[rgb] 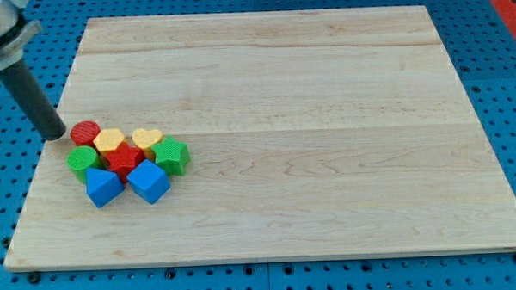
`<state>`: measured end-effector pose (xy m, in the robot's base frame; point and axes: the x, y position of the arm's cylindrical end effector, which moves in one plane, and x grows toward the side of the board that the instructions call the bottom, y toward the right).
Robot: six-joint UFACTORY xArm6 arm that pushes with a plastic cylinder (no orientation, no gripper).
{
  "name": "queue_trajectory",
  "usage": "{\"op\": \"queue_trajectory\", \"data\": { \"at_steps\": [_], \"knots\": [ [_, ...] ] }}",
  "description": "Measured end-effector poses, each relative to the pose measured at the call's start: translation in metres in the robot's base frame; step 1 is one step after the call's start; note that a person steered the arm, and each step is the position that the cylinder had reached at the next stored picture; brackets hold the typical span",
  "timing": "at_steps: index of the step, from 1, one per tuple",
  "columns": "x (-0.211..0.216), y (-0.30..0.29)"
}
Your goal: Push the red circle into the yellow hexagon
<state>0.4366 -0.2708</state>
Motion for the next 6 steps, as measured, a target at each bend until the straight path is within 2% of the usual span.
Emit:
{"op": "queue_trajectory", "data": {
  "at_steps": [2,4,6],
  "knots": [
    [0.002,0.027],
    [0.003,0.026],
    [0.048,-0.025]
  ]
}}
